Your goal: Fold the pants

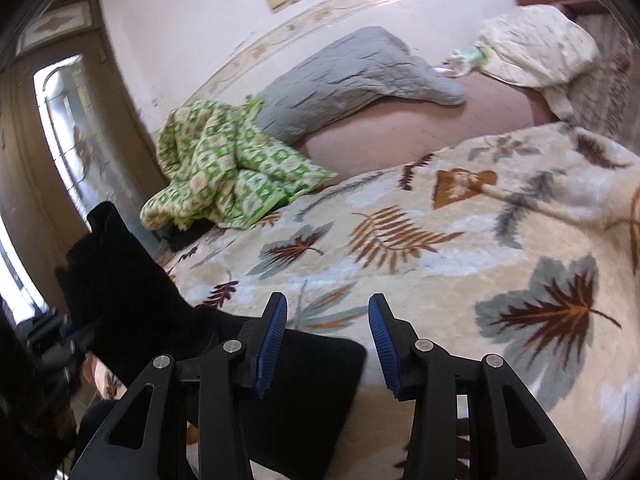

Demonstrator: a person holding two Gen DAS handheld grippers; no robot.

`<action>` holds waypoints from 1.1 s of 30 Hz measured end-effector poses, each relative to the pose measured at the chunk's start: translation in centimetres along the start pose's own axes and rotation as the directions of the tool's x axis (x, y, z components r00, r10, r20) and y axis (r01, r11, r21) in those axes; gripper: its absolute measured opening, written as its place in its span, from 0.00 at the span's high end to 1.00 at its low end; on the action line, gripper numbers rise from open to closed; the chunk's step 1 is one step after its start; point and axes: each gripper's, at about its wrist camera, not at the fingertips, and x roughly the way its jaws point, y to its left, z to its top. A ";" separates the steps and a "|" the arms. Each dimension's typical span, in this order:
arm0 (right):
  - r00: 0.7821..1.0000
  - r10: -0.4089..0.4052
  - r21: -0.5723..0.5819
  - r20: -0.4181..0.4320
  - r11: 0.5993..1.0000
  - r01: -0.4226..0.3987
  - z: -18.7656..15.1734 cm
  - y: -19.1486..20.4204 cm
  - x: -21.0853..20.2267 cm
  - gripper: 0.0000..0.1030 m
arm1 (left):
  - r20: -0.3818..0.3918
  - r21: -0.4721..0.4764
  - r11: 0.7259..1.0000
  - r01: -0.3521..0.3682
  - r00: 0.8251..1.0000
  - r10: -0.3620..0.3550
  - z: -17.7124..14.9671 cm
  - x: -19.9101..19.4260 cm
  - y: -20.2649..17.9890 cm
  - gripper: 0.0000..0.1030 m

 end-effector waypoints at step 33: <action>0.980 0.184 -0.103 -0.076 0.976 -0.191 -0.3 2.1 -1.2 0.70 | -0.046 -0.253 0.893 0.373 0.917 -0.396 -0.9 -1.9 -0.7 0.62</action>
